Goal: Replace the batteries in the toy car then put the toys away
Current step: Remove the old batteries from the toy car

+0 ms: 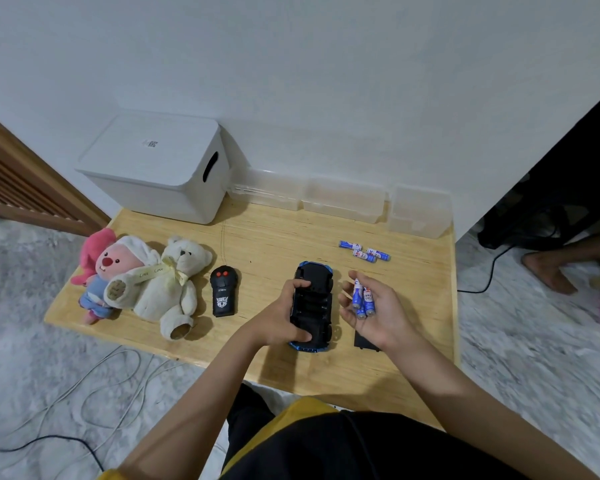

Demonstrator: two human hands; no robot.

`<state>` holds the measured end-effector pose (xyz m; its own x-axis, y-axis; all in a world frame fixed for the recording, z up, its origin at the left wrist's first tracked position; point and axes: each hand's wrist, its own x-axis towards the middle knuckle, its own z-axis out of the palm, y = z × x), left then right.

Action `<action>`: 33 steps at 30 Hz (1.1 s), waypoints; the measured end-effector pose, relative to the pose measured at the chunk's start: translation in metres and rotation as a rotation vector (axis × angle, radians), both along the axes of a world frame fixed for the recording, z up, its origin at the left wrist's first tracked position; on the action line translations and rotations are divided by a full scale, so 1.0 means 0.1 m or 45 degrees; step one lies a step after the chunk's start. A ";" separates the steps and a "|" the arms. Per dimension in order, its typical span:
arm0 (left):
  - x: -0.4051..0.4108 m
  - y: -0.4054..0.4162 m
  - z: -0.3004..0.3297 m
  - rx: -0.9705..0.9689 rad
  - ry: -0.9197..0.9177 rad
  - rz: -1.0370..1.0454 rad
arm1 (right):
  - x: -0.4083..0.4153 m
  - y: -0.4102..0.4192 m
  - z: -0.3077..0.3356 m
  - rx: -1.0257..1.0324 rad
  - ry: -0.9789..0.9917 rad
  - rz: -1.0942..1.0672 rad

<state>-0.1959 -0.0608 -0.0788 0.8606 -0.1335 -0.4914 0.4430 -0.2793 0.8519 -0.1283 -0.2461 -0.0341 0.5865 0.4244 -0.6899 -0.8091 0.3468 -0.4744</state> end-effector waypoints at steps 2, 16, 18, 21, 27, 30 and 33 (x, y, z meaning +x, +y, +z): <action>0.03 0.00 0.01 0.076 0.016 -0.038 | 0.05 -0.02 -0.01 0.014 -0.011 -0.026; 0.76 -0.45 0.24 0.626 -0.526 0.095 | 0.80 -0.54 -0.18 -1.129 -1.059 0.048; 0.98 -0.57 0.23 0.629 -0.586 0.080 | 0.97 -0.66 -0.21 -1.292 -1.216 0.031; 1.33 -0.71 0.19 0.635 -0.661 0.032 | 1.24 -0.79 -0.28 -1.474 -1.383 0.031; 1.97 -0.92 0.09 0.714 -0.759 -0.146 | 1.71 -1.06 -0.46 -1.582 -1.495 0.149; 2.23 -1.06 0.04 0.748 -0.800 -0.277 | 1.88 -1.16 -0.53 -1.569 -1.469 0.403; 2.44 -1.15 -0.03 0.790 -0.802 -0.364 | 1.95 -1.21 -0.63 -1.647 -1.561 0.459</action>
<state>0.0480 -0.1759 -0.0815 0.9679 -0.2512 0.0011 -0.2065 -0.7929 0.5734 0.0665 -0.3669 -0.0973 0.9698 0.2383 0.0527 0.2226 -0.7753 -0.5910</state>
